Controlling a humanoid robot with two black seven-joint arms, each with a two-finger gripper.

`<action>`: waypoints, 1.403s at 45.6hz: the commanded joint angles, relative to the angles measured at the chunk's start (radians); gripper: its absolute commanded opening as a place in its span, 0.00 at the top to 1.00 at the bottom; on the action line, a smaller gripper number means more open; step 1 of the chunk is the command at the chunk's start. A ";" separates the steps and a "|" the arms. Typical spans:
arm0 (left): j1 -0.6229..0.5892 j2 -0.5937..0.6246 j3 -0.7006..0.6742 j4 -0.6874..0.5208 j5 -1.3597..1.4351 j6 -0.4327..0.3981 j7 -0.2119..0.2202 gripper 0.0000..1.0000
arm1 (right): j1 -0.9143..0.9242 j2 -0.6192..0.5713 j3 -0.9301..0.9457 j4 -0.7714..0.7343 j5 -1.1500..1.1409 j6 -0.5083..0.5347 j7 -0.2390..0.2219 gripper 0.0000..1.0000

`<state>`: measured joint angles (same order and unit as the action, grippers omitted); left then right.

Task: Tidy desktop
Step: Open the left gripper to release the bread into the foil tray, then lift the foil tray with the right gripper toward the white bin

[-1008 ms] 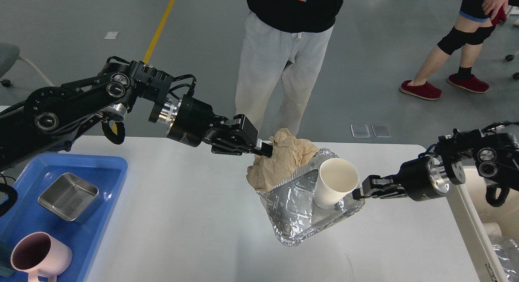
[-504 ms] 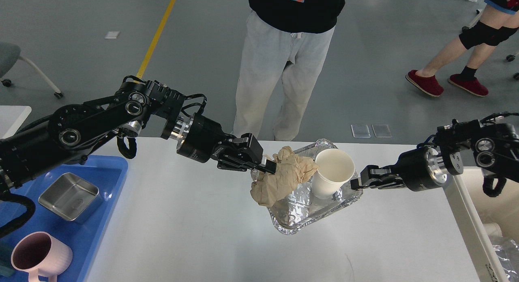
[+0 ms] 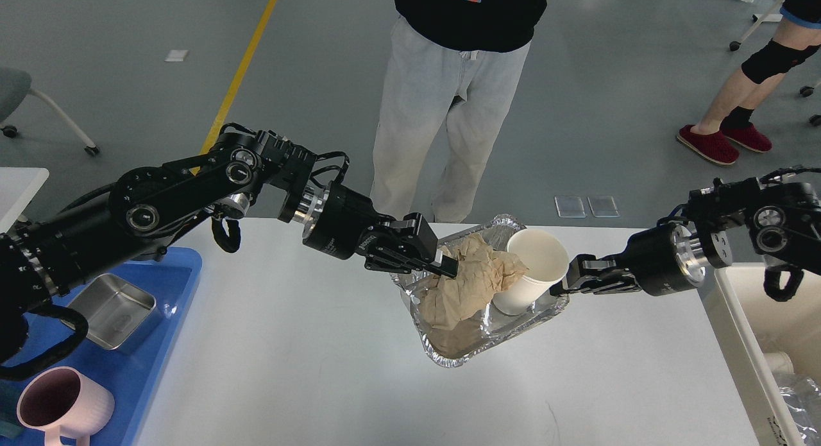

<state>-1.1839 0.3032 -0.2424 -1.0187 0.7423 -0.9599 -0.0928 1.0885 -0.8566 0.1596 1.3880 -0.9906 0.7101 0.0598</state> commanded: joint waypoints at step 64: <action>-0.108 0.047 -0.041 0.061 -0.147 0.000 -0.008 0.24 | -0.002 -0.025 -0.002 -0.066 0.049 -0.011 0.000 1.00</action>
<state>-1.2750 0.3247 -0.2739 -0.9600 0.6148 -0.9599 -0.0996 1.0892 -0.8745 0.1559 1.3453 -0.9504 0.7020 0.0599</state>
